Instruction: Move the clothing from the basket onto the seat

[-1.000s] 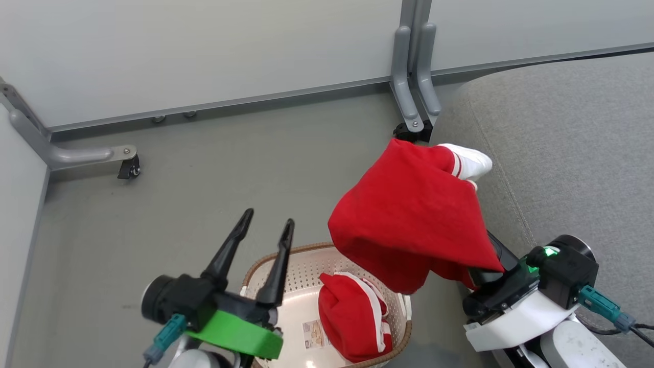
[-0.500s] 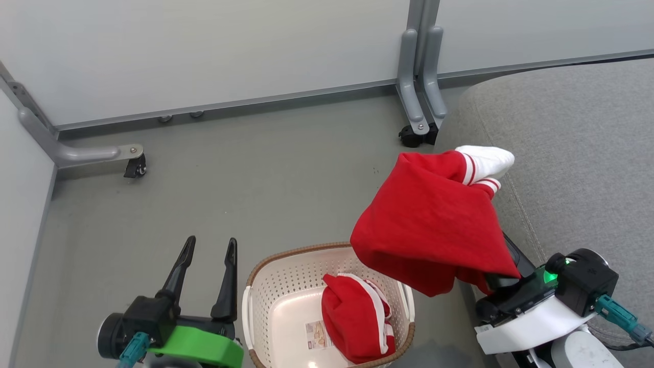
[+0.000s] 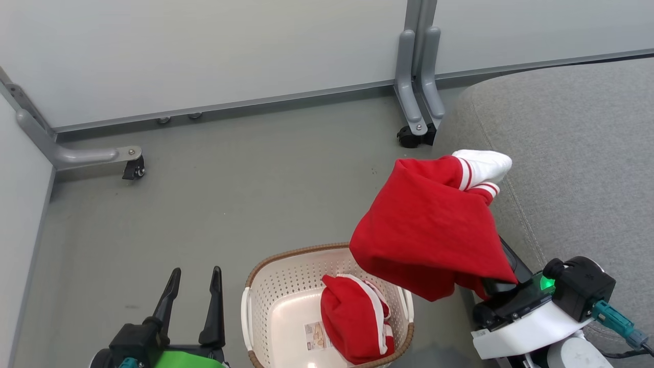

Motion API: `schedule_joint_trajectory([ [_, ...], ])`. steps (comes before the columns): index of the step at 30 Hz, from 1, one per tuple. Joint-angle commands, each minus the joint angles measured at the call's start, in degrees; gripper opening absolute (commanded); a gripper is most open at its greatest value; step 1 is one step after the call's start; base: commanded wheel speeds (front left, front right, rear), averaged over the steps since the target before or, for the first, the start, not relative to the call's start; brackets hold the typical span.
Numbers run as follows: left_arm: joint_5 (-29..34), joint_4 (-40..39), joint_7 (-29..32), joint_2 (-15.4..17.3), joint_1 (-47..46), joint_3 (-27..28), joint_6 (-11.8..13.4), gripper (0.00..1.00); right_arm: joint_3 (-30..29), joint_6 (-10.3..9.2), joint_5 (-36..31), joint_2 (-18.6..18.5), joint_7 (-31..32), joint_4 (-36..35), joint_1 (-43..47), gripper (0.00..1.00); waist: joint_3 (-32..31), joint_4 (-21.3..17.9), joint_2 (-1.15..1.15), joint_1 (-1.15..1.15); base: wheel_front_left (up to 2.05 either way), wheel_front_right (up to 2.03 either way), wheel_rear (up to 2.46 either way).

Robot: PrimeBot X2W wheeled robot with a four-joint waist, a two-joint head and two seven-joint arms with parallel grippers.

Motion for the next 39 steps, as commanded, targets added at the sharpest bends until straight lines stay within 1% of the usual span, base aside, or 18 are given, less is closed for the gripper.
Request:
schedule_joint_trajectory([
  [1,-0.3,0.3,0.0,0.1,1.0,0.0,0.2,1.00,-0.1,0.00,-0.5,0.1,-0.2,0.0,0.8,0.00,0.0,0.0,0.00,0.00,0.00,0.00,0.00],
  [17,-0.1,1.5,0.0,0.1,0.8,-0.3,0.3,1.00,0.1,0.00,-0.3,0.1,-0.2,0.3,0.8,0.00,0.2,-0.2,0.00,0.00,0.00,0.00,0.00],
  [22,0.5,1.2,0.0,0.1,0.8,-0.6,0.1,1.00,0.0,0.00,-0.3,0.0,-0.2,0.1,0.2,0.00,0.4,-1.3,0.00,0.00,0.00,0.00,0.00],
  [31,1.2,0.5,0.0,0.1,0.0,-1.4,0.2,1.00,-1.1,0.00,-0.1,0.1,-0.2,0.1,-0.2,0.00,1.1,-6.2,0.00,0.00,0.00,0.00,0.00],
  [36,1.1,0.2,0.0,0.1,-0.6,-1.7,0.4,1.00,-1.7,0.00,0.1,-0.1,-0.2,0.1,-0.4,0.00,1.5,-10.5,0.00,0.00,0.00,0.00,0.00],
  [39,2.2,0.2,0.0,0.1,-0.8,-2.0,0.2,1.00,-2.0,0.00,0.2,0.0,-0.2,0.0,-0.5,0.00,1.8,-13.3,0.00,0.00,0.00,0.00,0.00],
])
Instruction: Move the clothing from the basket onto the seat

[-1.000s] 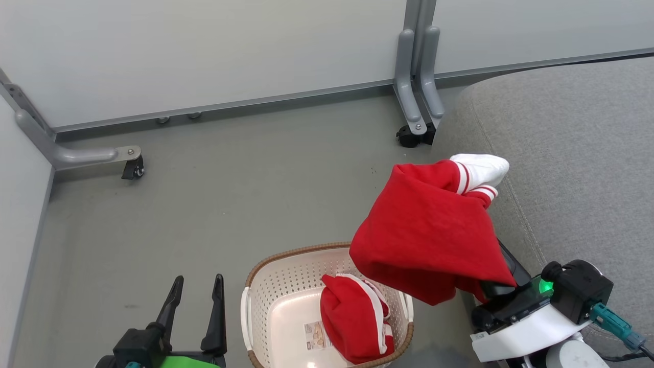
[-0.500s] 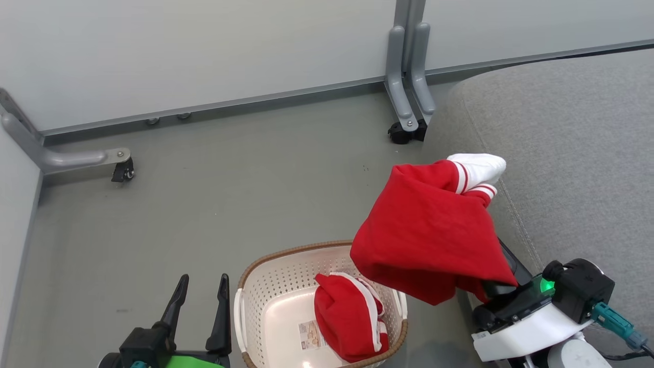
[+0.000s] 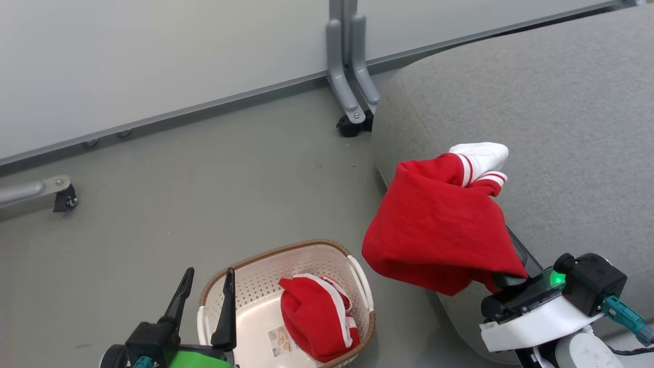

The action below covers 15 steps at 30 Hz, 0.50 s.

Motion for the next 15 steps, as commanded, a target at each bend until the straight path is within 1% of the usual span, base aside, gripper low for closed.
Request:
schedule_joint_trajectory([
  [1,0.6,0.0,0.0,0.1,-0.9,-0.1,-0.1,1.00,-0.4,0.00,0.2,0.0,-0.2,-0.2,-0.4,0.00,0.6,-4.5,0.00,0.00,0.00,0.00,0.00],
  [10,1.0,-0.2,0.0,0.1,-1.8,-0.1,0.1,1.00,-2.0,0.00,0.7,0.4,-0.2,0.2,0.7,0.00,1.0,-13.5,0.00,0.00,0.00,0.00,0.00],
  [13,1.1,0.0,0.0,0.1,-1.9,0.1,-0.2,1.00,-2.6,0.00,0.8,0.7,-0.2,0.1,1.0,0.00,1.2,-16.5,0.00,0.00,0.00,0.00,0.00],
  [15,1.3,0.2,0.0,0.1,-2.6,-0.5,-0.4,1.00,-4.0,0.00,0.8,0.9,-0.2,-0.3,1.6,0.00,1.6,-17.4,0.00,0.00,0.00,0.00,0.00],
])
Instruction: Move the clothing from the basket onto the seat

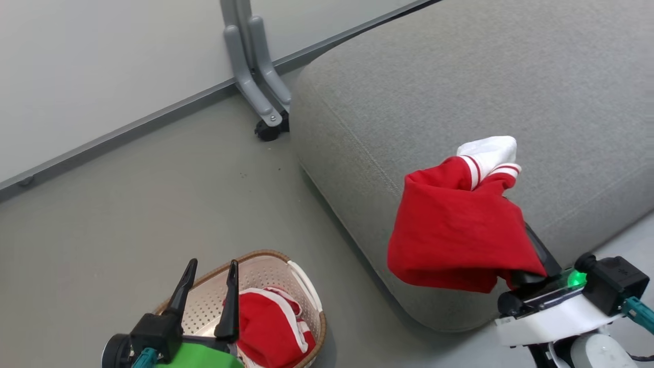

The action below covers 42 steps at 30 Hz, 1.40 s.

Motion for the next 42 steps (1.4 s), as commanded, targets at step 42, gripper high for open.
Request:
schedule_joint_trajectory([
  [42,5.3,0.6,0.0,1.6,-11.0,-7.1,-1.5,1.00,-16.8,0.00,7.7,-4.3,-0.2,7.9,-18.5,0.00,14.3,-6.4,0.00,0.00,0.00,0.00,0.00],
])
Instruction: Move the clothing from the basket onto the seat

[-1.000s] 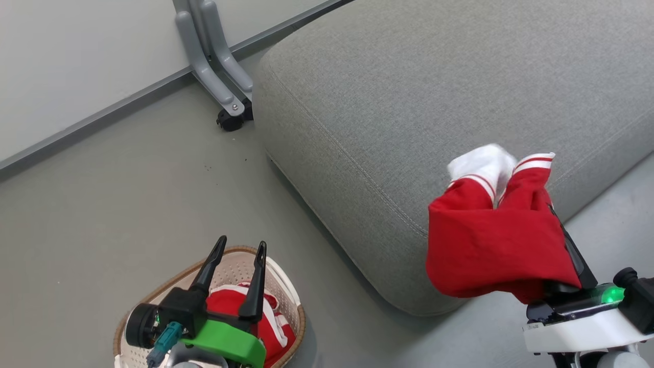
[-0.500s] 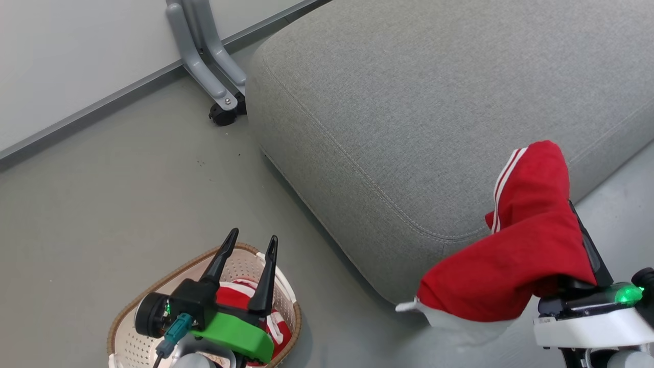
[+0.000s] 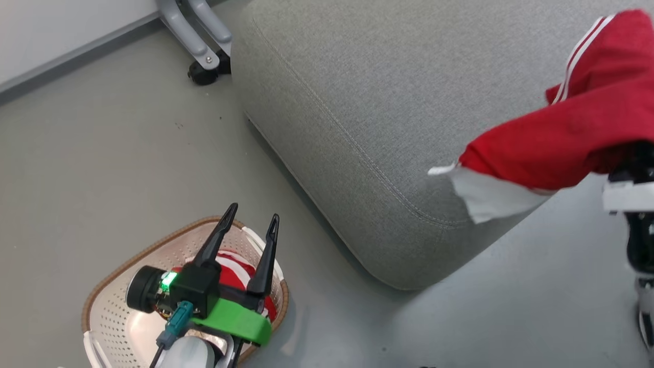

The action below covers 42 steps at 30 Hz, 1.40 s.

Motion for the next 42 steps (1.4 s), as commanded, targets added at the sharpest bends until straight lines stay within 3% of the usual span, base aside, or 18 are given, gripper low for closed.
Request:
schedule_joint_trajectory([
  [1,0.5,-0.4,0.0,0.8,-1.3,0.1,-0.1,1.00,-0.3,0.00,1.0,-1.2,-0.2,1.7,-3.3,0.00,4.1,-0.4,0.00,0.00,0.00,0.00,0.00],
  [8,2.0,-1.4,0.0,1.5,-6.6,-3.6,-0.1,1.00,-2.3,0.00,5.2,-9.1,-0.2,11.9,-18.7,0.00,10.6,1.8,0.00,0.00,0.00,0.00,0.00],
  [13,2.4,-2.3,0.0,2.4,-9.7,-4.9,-0.1,1.00,-3.1,0.00,7.3,-11.4,-0.2,17.8,-26.5,0.00,14.0,3.3,0.00,0.00,0.00,0.00,0.00],
  [20,3.2,-2.9,0.0,3.3,-11.6,-5.0,-0.2,1.00,1.3,0.00,7.1,-14.0,-0.2,24.0,-32.5,0.00,17.5,5.9,0.00,0.00,0.00,0.00,0.00],
  [30,4.4,-3.6,0.0,3.9,-13.5,-5.5,-0.1,1.00,5.1,-0.01,5.9,-15.0,-0.2,33.7,-38.0,0.00,21.8,9.4,0.00,0.00,0.00,0.00,0.00],
  [42,5.6,-3.8,0.0,5.0,-14.2,-5.1,0.2,1.00,7.4,-0.01,6.0,-13.7,-0.2,43.1,-41.1,0.00,26.0,11.3,0.00,0.00,0.00,0.00,0.00],
])
